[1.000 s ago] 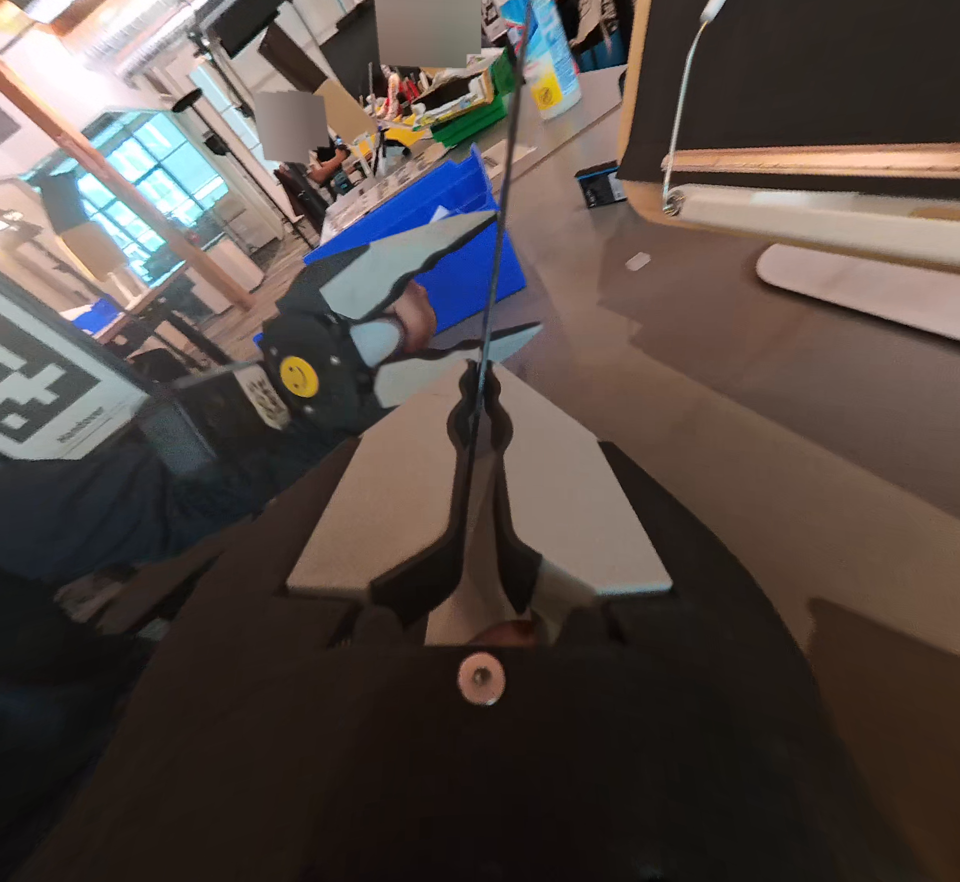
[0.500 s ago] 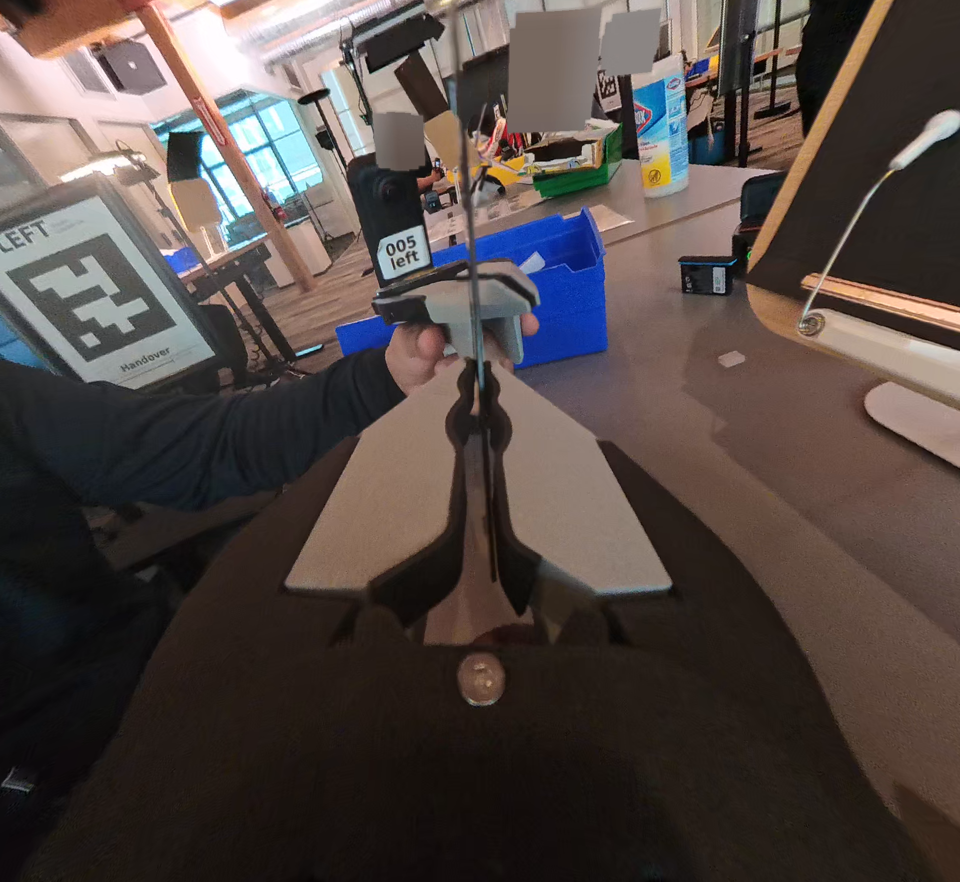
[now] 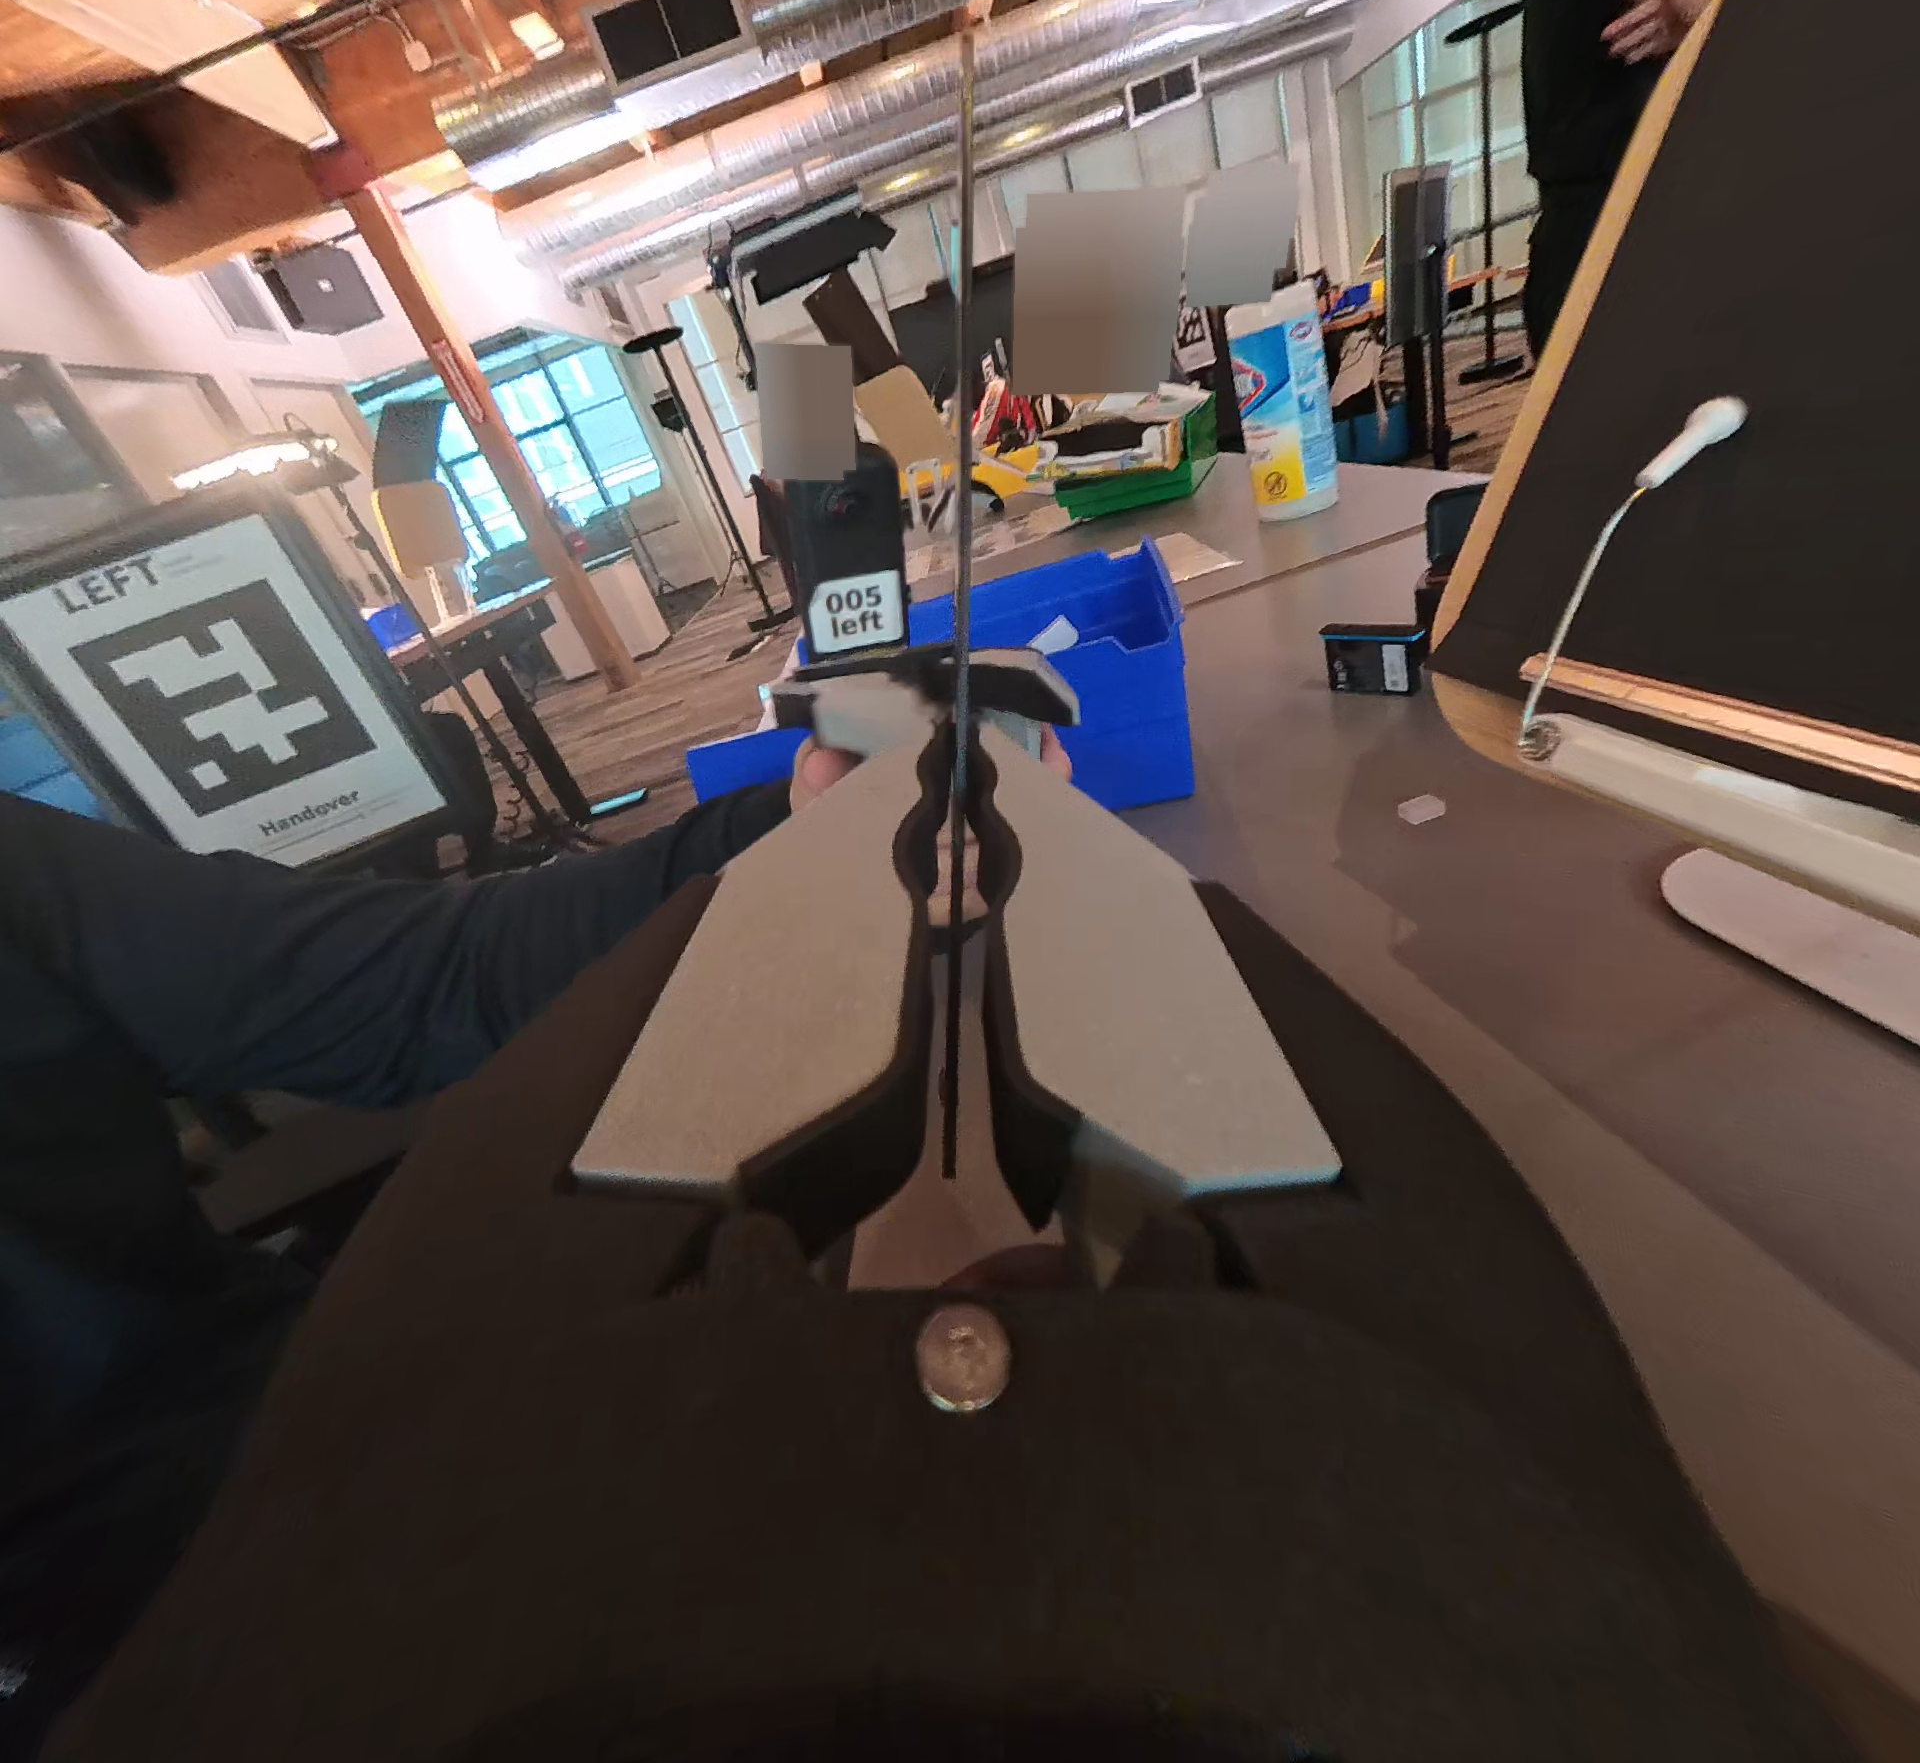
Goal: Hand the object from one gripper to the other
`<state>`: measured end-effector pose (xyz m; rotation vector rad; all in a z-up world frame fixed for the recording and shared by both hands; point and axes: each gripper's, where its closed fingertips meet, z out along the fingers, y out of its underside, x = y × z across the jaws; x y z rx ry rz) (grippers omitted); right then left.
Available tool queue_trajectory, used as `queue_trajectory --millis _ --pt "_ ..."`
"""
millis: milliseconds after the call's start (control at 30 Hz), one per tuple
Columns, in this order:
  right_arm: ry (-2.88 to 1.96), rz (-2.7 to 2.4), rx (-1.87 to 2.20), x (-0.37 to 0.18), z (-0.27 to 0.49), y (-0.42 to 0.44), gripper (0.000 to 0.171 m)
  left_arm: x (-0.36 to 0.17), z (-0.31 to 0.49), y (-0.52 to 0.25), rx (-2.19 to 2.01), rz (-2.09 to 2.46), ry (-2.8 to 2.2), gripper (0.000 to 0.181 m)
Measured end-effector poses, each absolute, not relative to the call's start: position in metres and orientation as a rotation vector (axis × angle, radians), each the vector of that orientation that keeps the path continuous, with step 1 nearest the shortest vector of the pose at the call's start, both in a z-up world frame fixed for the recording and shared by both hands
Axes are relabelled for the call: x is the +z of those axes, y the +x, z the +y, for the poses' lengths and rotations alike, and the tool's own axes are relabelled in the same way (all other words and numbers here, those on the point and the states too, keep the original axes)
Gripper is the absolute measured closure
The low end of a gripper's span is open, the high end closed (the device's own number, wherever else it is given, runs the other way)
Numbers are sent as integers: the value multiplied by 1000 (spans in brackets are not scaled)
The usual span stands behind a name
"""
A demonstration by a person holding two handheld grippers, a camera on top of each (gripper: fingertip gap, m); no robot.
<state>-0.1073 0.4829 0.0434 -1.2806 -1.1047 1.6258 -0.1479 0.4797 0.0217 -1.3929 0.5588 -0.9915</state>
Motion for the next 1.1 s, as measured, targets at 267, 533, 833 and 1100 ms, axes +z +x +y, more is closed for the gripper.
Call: queue_trajectory --millis 267,533,833,1100 --pt "-1319 -1168 1639 25 471 -126 171 13 470 -125 -995 670 -1391 172" --pt "-1353 -1109 1357 25 501 -115 143 -24 499 -148 -442 783 -1616 181" --pt "-1130 -1453 1241 16 448 -123 160 -54 462 -113 -599 1080 -1684 181" --pt "-940 -1398 743 28 466 -119 171 -18 479 -139 -768 755 -1639 155"
